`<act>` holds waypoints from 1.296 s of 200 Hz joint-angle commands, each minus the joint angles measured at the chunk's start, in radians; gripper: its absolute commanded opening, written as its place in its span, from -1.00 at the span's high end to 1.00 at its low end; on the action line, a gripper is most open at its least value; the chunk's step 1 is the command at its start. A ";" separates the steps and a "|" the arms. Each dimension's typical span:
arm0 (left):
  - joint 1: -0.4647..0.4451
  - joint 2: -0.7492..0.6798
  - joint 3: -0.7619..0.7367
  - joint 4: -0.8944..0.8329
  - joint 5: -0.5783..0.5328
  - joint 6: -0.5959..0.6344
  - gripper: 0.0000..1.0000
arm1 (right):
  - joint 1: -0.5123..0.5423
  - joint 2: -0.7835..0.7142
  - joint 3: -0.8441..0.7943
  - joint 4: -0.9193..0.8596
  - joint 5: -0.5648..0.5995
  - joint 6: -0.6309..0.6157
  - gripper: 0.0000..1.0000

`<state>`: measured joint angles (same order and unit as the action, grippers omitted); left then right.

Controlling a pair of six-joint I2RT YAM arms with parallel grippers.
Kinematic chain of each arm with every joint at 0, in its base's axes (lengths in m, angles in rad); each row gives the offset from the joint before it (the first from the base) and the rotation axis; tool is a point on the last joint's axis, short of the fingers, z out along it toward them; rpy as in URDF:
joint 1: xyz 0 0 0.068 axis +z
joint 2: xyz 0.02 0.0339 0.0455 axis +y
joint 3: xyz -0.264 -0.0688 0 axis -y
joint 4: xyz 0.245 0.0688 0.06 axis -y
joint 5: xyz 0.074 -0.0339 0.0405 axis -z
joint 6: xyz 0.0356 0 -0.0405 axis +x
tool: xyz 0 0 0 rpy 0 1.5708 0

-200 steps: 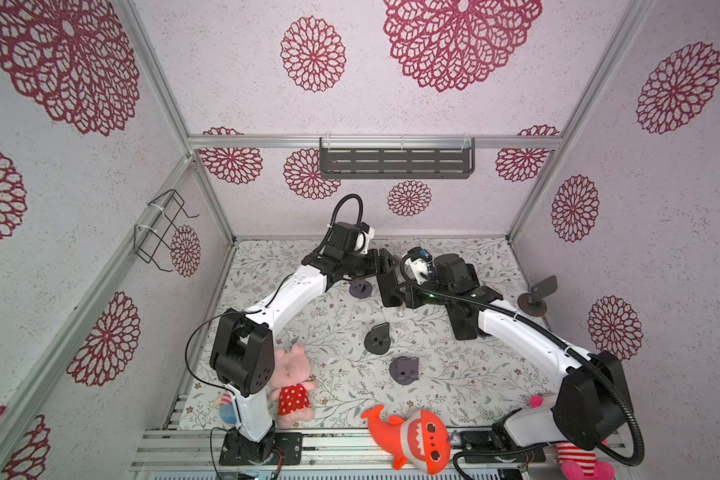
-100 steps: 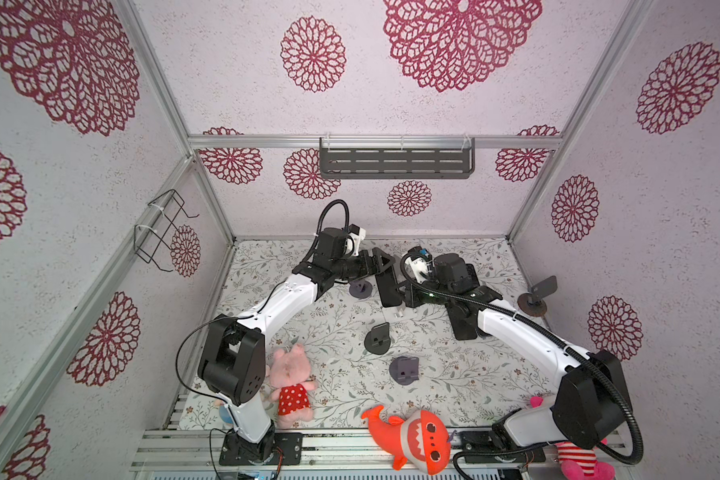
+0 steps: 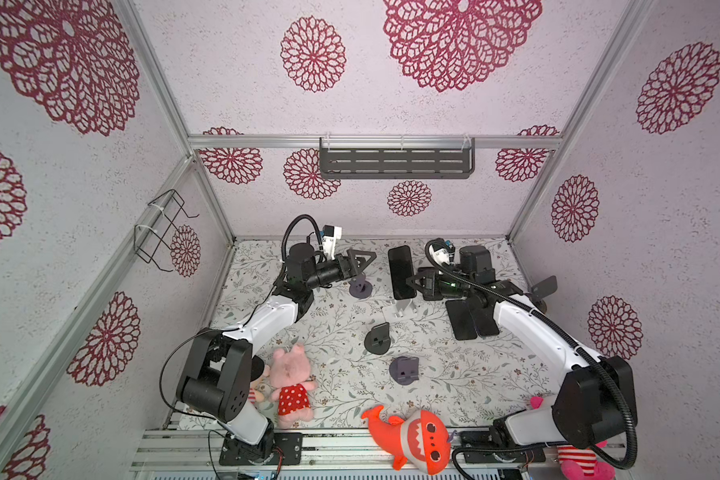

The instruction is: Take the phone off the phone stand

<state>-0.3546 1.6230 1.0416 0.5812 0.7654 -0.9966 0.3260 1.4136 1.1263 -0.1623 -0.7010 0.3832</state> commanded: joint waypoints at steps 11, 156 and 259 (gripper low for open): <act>0.001 0.047 -0.010 0.328 0.078 -0.127 -0.49 | -0.001 -0.033 0.046 0.094 -0.228 0.057 1.00; -0.024 0.131 0.034 0.386 0.124 -0.183 0.32 | 0.073 0.077 0.043 0.287 -0.335 0.127 1.00; -0.018 0.095 0.010 0.346 0.046 -0.158 1.00 | 0.036 0.151 0.073 0.283 -0.339 0.171 -0.11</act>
<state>-0.3710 1.7565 1.0531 0.9245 0.8616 -1.1721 0.3824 1.5620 1.1614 0.0761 -1.0382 0.5255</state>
